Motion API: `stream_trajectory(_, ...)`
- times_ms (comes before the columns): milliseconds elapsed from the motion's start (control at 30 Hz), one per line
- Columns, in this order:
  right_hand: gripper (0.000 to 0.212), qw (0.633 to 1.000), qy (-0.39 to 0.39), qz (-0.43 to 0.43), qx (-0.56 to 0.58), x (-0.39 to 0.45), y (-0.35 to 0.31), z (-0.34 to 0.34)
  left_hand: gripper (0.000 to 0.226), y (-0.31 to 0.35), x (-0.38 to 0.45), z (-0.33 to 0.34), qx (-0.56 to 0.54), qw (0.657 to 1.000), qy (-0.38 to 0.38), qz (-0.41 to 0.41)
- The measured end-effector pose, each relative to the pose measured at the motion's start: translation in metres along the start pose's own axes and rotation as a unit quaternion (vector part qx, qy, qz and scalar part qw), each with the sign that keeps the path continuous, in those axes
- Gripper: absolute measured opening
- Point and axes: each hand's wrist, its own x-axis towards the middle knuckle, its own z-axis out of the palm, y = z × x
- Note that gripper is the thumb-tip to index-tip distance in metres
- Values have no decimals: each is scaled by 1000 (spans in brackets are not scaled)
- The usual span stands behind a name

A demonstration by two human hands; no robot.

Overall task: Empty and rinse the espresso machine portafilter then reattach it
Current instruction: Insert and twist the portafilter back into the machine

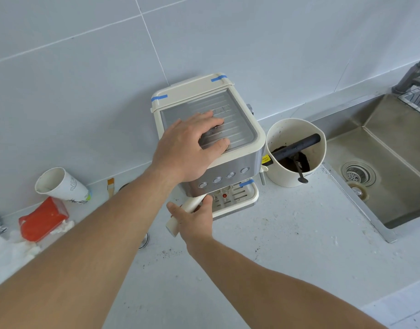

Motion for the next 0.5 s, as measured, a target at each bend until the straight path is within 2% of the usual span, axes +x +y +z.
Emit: stream_trajectory(500,46,997,-41,-15,-57,-3,-5,-19,50,-1,0,1,-7,1000,3,-1)
